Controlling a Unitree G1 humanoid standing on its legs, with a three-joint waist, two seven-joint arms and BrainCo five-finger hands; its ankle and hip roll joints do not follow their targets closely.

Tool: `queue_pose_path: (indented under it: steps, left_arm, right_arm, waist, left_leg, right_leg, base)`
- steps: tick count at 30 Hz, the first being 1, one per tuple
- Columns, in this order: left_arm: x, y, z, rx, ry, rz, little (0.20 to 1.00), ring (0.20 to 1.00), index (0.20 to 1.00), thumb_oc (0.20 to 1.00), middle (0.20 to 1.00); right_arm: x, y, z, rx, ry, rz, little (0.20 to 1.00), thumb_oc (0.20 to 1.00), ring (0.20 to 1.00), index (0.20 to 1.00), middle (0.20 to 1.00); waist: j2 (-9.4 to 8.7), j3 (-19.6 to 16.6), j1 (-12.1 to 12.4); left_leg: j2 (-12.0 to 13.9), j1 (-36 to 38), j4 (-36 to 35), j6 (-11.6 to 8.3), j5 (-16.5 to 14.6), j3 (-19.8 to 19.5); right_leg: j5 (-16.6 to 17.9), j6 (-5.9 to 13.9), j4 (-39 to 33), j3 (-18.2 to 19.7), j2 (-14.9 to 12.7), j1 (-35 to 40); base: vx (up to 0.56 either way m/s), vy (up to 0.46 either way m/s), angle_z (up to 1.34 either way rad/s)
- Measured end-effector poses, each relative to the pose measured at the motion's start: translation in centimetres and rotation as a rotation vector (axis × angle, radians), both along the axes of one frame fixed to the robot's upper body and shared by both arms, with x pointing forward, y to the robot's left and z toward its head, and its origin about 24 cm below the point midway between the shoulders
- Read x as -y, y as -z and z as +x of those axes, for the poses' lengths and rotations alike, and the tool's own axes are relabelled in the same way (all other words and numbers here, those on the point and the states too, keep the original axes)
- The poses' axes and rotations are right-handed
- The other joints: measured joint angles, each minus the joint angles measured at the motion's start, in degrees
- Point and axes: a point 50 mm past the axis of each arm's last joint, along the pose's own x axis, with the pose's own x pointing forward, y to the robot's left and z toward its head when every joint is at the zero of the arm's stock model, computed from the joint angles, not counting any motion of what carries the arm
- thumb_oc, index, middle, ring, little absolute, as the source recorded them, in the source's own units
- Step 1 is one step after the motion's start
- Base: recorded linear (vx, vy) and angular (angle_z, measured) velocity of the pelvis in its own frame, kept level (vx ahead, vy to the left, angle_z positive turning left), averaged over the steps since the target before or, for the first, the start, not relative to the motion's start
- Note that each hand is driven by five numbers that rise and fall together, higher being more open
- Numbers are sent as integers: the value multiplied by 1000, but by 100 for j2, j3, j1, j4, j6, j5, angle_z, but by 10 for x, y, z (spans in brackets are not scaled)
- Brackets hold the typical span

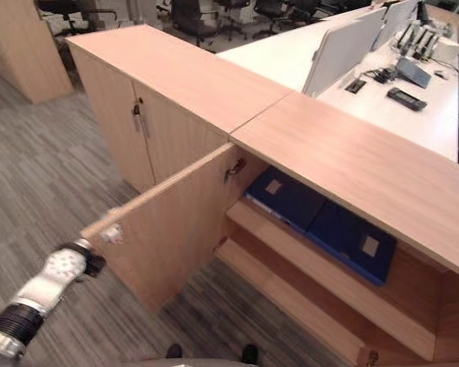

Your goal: Put the empty folder in the office cabinet

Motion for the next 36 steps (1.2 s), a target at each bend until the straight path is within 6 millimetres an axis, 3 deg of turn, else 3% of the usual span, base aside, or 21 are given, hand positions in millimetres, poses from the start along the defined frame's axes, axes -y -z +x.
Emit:
queue_pose_path:
  steps: [1,4,8,10,12,14,18,19,24,27,28,29,30,31,32,33,34,35,36]
  left_arm:
    - [15,4,-4,-19,49,-44,1000,1000,1000,1000,1000]
    - [61,15,-16,-79,206,-149,1000,1000,1000,1000,1000]
    - [111,15,-28,-127,366,-289,1000,1000,1000,1000,1000]
    - [125,8,-27,-127,443,-311,1000,1000,1000,1000,1000]
    - [143,-2,-25,-109,548,-325,1000,1000,1000,1000,1000]
    - [153,-10,-20,-78,575,-358,1000,1000,1000,1000,1000]
    - [151,-10,-19,-91,564,-371,1000,1000,1000,1000,1000]
    - [150,-11,-18,-91,563,-371,1000,1000,1000,1000,1000]
    - [146,-7,-12,-100,531,-352,1000,1000,1000,1000,1000]
    - [124,7,-4,-128,421,-305,1000,1000,1000,1000,1000]
    - [115,10,-2,-131,388,-275,1000,1000,1000,1000,1000]
    - [104,12,1,-133,355,-242,1000,1000,1000,1000,1000]
    - [91,16,2,-127,321,-193,1000,1000,1000,1000,1000]
    - [81,24,1,-149,286,-151,1000,1000,1000,1000,1000]
    - [75,28,0,-168,273,-114,1000,1000,1000,1000,1000]
    - [58,36,-2,-185,219,-73,1000,1000,1000,1000,1000]
    - [44,52,-13,-241,143,-59,1000,1000,1000,1000,1000]
    - [9,86,-43,-410,-3,18,1000,1000,1000,1000,1000]
    - [-12,122,-89,-620,-155,44,1000,1000,1000,1000,1000]
  right_arm:
    - [-4,0,6,17,4,10,1000,1000,1000,1000,1000]
    - [-19,3,14,37,10,43,1000,1000,1000,1000,1000]
    - [-16,5,-2,-16,56,28,1000,1000,1000,1000,1000]
    - [-15,5,-9,-33,65,27,1000,1000,1000,1000,1000]
    - [-11,5,-25,-90,78,8,1000,1000,1000,1000,1000]
    - [-1,3,-66,-207,122,-23,1000,1000,1000,1000,1000]
    - [8,-2,-90,-286,142,-48,1000,1000,1000,1000,1000]
    - [8,-2,-88,-283,142,-48,1000,1000,1000,1000,1000]
    - [7,0,-70,-240,133,-39,1000,1000,1000,1000,1000]
    - [1,3,-49,-181,125,-20,1000,1000,1000,1000,1000]
    - [0,3,-39,-151,133,-11,1000,1000,1000,1000,1000]
    - [2,3,-31,-128,157,-8,1000,1000,1000,1000,1000]
    - [4,2,-20,-95,179,-2,1000,1000,1000,1000,1000]
    - [4,2,-15,-82,180,1,1000,1000,1000,1000,1000]
    - [4,2,-16,-84,180,5,1000,1000,1000,1000,1000]
    - [4,2,-24,-112,198,11,1000,1000,1000,1000,1000]
    - [4,2,-25,-121,201,13,1000,1000,1000,1000,1000]
    - [4,2,-31,-136,191,13,1000,1000,1000,1000,1000]
    - [4,2,-39,-169,180,9,1000,1000,1000,1000,1000]
  waist:
    - [27,11,2]
    - [15,-10,-104]
    - [2,-84,-384]
    - [-18,-83,-551]
    - [-64,-102,-721]
    - [-69,-94,-864]
    - [-61,-40,-1024]
    - [-71,-41,-1022]
    - [-156,19,-1033]
    - [-241,132,-1110]
    - [-255,208,-1131]
    - [-187,299,-1159]
    - [51,451,-1096]
    - [205,540,-980]
    - [292,568,-990]
    - [355,573,-947]
    - [361,556,-821]
    - [334,457,-897]
    - [378,184,-957]
  left_leg:
    - [4,-16,-24,1,0,5]
    - [-39,-15,-22,-1,2,73]
    - [-86,-160,-23,37,-22,75]
    - [-83,-210,-19,106,25,79]
    - [-78,-191,-9,132,14,72]
    - [0,-201,31,125,7,106]
    - [39,-253,33,124,-13,184]
    - [30,-307,33,129,-16,233]
    - [-13,-367,46,135,-100,581]
    - [-78,-358,132,214,-210,958]
    - [-62,-345,176,218,-233,1118]
    - [2,-300,169,248,-175,1314]
    - [283,-266,231,259,-174,1738]
    - [426,-164,164,266,-178,1894]
    - [475,-140,126,270,-184,1931]
    - [547,15,27,198,-137,2283]
    - [624,176,28,171,-192,2573]
    - [677,436,32,-23,-287,2785]
    - [769,505,32,-108,-346,2795]
  right_leg:
    - [-68,88,2,-1,-3,1]
    - [-81,106,104,43,-61,-17]
    - [-81,120,75,133,-80,-206]
    - [-10,128,75,121,-67,-231]
    - [128,104,86,134,-52,-244]
    - [217,-16,38,154,66,-262]
    - [247,-59,37,234,136,-370]
    - [266,-69,38,295,135,-450]
    - [423,-36,73,499,132,-733]
    - [566,192,64,640,118,-959]
    - [459,286,9,641,88,-991]
    - [170,303,-6,459,76,-1027]
    - [-293,218,68,-376,75,-1043]
    - [-207,260,172,-958,71,-1021]
    - [-110,267,201,-1080,1,-948]
    - [-179,192,464,-1564,-240,-842]
    - [-207,146,624,-1961,-301,-769]
    - [-206,159,705,-1957,-301,-397]
    - [48,-303,488,-1740,-46,-309]
  base:
    - [0,0,0]
    - [-22,12,13]
    - [-51,-1,-16]
    - [-46,1,-11]
    - [-34,8,-7]
    - [-68,28,-19]
    - [-73,27,-14]
    - [-74,39,-20]
    - [-63,34,-36]
    - [-95,0,-69]
    - [-127,-39,-78]
    - [-125,-41,-114]
    - [-51,-24,-148]
    - [-63,-50,-136]
    - [-78,-54,-108]
    - [10,-29,-113]
    - [124,-55,-149]
    - [192,-122,-169]
    - [168,-178,-118]
